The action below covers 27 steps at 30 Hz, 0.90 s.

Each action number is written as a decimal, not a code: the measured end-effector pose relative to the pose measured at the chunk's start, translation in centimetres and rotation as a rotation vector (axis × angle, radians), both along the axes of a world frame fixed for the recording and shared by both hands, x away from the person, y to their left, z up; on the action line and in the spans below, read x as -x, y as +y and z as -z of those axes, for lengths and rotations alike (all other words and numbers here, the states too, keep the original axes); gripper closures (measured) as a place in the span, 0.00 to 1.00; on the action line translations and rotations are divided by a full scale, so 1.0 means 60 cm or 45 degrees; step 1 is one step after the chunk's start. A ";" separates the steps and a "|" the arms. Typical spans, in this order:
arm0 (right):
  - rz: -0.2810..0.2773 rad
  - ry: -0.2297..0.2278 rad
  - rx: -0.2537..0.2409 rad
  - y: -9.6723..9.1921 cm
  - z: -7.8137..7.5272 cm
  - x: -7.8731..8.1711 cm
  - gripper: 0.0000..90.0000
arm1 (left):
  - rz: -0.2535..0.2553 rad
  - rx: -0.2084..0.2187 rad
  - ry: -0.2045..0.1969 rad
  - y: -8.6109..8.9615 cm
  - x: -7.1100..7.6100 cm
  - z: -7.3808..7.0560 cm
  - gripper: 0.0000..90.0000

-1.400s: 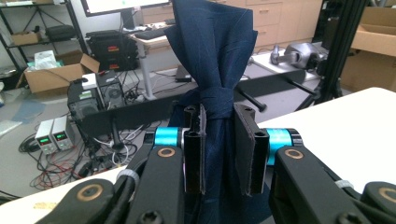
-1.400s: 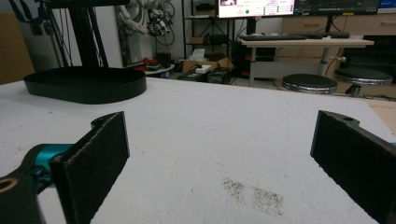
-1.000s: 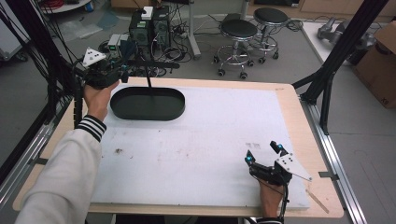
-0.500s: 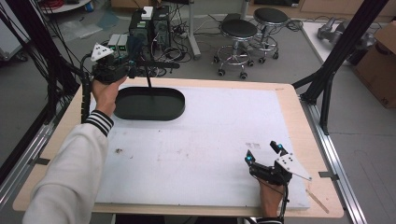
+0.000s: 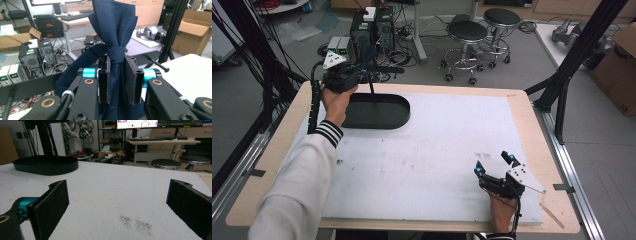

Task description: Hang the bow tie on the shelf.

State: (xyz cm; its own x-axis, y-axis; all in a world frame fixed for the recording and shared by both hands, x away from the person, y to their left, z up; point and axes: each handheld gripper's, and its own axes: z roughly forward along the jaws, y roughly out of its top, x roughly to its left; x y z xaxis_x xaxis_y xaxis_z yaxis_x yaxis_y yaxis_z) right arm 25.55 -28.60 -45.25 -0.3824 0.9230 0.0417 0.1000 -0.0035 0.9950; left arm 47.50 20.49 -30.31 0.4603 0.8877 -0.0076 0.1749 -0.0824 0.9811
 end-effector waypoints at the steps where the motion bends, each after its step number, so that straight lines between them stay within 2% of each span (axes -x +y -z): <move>1: 0.000 0.000 -0.001 0.000 0.000 0.000 0.04 | -0.002 0.015 0.004 0.001 0.000 0.003 0.83; 6: 0.000 -0.001 -0.002 0.000 0.000 0.000 0.04 | -0.012 0.031 0.035 0.005 0.000 0.025 0.83; 10: 0.003 -0.003 0.000 0.000 0.000 0.000 0.04 | 0.003 0.027 0.044 0.004 0.000 0.030 0.83; 14: 0.004 -0.003 -0.001 0.000 0.000 0.000 0.04 | 0.006 -0.017 0.047 -0.001 0.002 0.035 0.83; 17: 0.007 -0.005 0.002 0.000 0.000 0.000 0.04 | -0.001 -0.013 0.064 0.001 0.003 0.044 0.83; 22: 0.004 -0.006 0.001 0.000 0.000 0.001 0.04 | 0.003 -0.051 0.087 0.002 0.004 0.057 0.83; 27: 0.004 -0.007 0.001 0.000 0.000 0.001 0.04 | 0.001 -0.048 0.101 0.002 0.004 0.064 0.83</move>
